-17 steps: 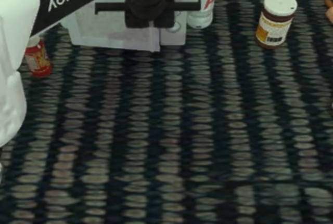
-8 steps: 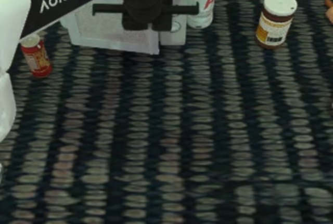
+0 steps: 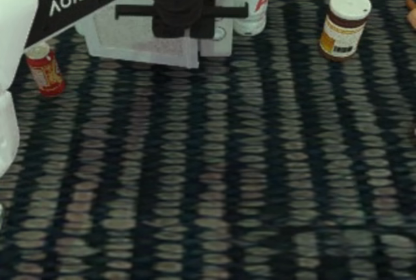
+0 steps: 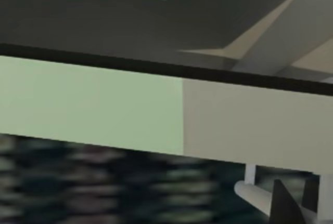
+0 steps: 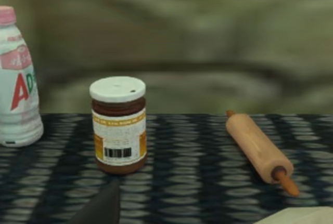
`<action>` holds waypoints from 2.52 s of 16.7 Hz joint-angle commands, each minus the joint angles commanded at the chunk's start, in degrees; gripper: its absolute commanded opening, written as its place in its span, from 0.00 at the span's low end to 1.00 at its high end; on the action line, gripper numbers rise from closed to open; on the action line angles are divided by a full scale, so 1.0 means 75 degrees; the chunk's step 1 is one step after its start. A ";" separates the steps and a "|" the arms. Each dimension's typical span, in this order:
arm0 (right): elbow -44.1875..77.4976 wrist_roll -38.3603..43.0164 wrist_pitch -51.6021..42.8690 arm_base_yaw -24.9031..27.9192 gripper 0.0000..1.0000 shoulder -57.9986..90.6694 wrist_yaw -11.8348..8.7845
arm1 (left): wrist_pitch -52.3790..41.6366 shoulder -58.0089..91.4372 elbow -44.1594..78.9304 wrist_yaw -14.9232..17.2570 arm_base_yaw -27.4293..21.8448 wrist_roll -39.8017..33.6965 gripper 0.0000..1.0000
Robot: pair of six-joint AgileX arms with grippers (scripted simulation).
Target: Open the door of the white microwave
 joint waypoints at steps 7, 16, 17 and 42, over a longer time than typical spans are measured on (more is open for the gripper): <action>0.0000 0.0000 0.0000 0.0000 1.00 0.0000 0.0000 | 0.0000 0.0000 0.0000 0.0000 0.0000 0.0000 0.00; 0.0000 0.0000 0.0000 0.0000 1.00 0.0000 0.0000 | 0.0222 -0.0263 -0.0491 0.0175 0.0008 0.0287 0.00; 0.0000 0.0000 0.0000 0.0000 1.00 0.0000 0.0000 | 0.0308 -0.0380 -0.0687 0.0234 0.0036 0.0425 0.00; 0.0000 0.0000 0.0000 0.0000 1.00 0.0000 0.0000 | 0.0546 -0.0679 -0.1076 0.0365 0.0092 0.0712 0.00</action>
